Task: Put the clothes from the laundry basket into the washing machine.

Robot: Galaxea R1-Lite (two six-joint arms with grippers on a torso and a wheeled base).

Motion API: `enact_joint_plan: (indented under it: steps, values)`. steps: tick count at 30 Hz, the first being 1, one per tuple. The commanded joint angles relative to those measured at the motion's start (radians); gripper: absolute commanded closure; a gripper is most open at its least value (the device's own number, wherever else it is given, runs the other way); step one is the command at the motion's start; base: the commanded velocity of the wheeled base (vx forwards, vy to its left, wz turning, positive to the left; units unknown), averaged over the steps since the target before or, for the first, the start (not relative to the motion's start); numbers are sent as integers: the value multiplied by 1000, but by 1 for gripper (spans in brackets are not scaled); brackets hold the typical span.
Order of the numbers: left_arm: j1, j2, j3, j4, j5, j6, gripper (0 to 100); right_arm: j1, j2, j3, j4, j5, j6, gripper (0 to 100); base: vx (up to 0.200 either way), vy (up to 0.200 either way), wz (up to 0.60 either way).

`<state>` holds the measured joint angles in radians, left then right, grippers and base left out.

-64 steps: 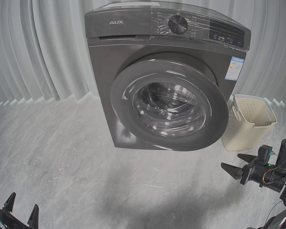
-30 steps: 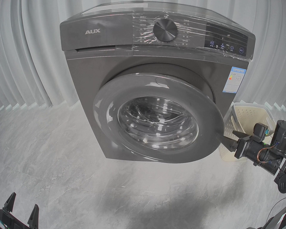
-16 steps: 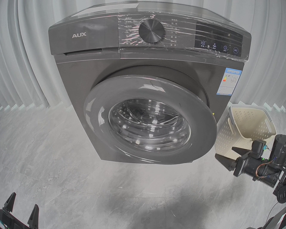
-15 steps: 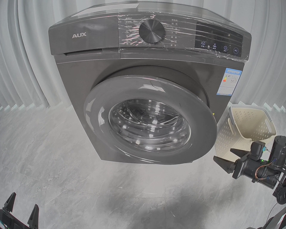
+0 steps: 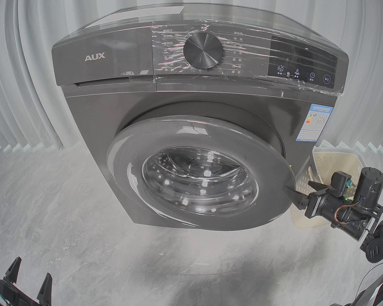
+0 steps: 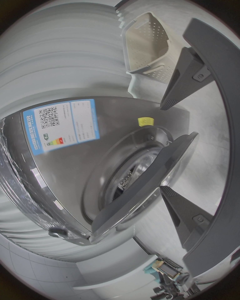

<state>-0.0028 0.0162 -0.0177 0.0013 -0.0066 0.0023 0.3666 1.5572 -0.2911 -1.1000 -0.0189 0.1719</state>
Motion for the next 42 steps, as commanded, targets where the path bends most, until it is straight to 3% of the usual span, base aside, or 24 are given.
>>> enact_joint_plan:
  steps: [1, 6, 10, 12, 14, 23, 31, 32, 42]
  values:
    - [0, -16, 18, 0, 0, 1, 0, -21, 30, -48, -3, -32, 4, 0, 0, 0, 0]
    - [0, -16, 18, 0, -1, 1, 0, -54, 14, -34, -1, -39, 17, 0, 0, 0, 0]
    - [0, -16, 18, 0, 0, 1, 0, -40, -37, 46, 2, -26, 8, 0, 0, 0, 0]
    - [0, -16, 18, 0, -1, 1, 0, -14, -60, 102, 3, -3, -3, 0, 0, 100, 0]
    - [0, -16, 18, 0, -3, -2, 0, 58, -78, 144, 0, 25, -6, 0, 0, 200, 0]
    - [0, -16, 18, 0, -1, 1, 0, 107, -77, 119, -14, 31, 9, 0, 0, 200, 0]
    - [1, -16, 18, 0, -3, -1, 0, 133, -69, 116, -72, 27, 12, 0, 50, 0, 0]
    - [1, -16, 18, 0, -3, 1, 0, 135, -69, 116, -73, 27, 12, 100, 200, 0, 0]
    - [0, -16, 18, 0, -3, -1, 0, 135, -69, 104, -81, 27, 20, 100, 120, 0, 0]
